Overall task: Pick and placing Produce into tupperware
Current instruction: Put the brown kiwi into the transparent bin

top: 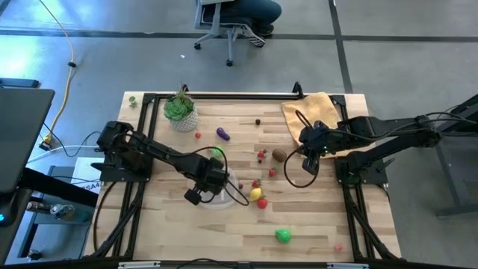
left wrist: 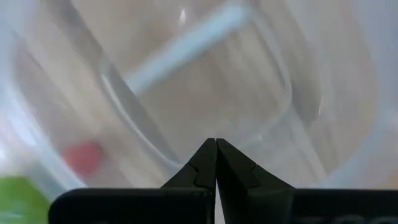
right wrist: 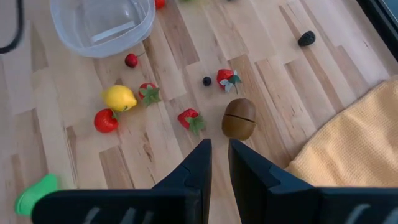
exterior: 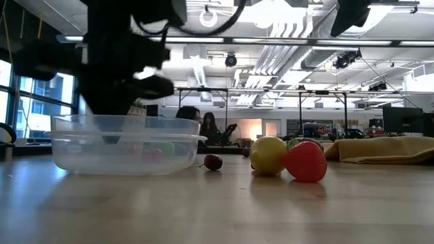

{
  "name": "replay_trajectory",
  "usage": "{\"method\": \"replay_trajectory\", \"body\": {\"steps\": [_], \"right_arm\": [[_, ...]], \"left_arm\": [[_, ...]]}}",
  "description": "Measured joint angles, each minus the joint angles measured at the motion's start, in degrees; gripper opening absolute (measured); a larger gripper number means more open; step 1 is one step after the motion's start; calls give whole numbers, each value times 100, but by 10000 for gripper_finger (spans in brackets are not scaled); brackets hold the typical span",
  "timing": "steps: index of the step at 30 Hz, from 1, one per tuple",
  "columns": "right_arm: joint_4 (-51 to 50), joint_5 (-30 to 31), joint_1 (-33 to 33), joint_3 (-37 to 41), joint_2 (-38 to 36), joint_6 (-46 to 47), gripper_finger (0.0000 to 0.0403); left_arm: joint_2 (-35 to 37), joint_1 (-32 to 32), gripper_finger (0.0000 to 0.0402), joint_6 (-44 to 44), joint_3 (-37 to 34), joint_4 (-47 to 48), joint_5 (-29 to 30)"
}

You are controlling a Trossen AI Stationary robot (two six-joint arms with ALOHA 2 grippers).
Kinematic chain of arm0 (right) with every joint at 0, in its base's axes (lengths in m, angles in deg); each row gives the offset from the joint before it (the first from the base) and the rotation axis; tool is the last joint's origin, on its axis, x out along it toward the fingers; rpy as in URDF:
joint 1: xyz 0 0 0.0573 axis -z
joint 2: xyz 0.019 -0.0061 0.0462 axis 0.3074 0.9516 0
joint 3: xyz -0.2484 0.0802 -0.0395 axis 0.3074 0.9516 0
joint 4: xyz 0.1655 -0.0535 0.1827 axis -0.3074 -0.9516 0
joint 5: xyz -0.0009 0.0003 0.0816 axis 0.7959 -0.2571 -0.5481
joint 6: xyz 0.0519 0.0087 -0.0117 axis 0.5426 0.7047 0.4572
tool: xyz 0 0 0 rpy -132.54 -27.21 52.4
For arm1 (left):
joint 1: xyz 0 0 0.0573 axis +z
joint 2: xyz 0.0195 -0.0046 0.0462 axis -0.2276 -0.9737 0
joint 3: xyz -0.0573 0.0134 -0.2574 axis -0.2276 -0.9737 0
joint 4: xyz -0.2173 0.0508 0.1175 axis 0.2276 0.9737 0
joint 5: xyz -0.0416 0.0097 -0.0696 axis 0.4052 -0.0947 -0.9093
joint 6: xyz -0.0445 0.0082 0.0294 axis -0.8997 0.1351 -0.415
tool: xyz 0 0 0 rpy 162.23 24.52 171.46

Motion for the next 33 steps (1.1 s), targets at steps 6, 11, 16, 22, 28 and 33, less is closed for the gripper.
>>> {"method": "replay_trajectory", "body": {"steps": [6, 11, 16, 22, 28, 33], "right_arm": [[-2, 3, 2, 0, 0, -3, 46], [-28, -1, 138, 0, -4, -5, 46], [15, -71, 368, 0, -2, -180, 46], [66, -153, 545, 0, -2, -279, 46], [108, -263, 638, 0, 0, -276, 46], [213, -359, 866, 0, 9, -279, 46]], "left_arm": [[49, 0, 1, 42, 916, 337, 259], [649, 139, 1, -30, 1423, 596, 538], [1945, 425, 1, -155, 1326, 265, 572], [3587, 658, 1, -247, 722, -289, 634], [4833, 723, 1, -701, -284, -377, 638], [5482, 713, 1, -1167, -1322, -772, 468]]}}
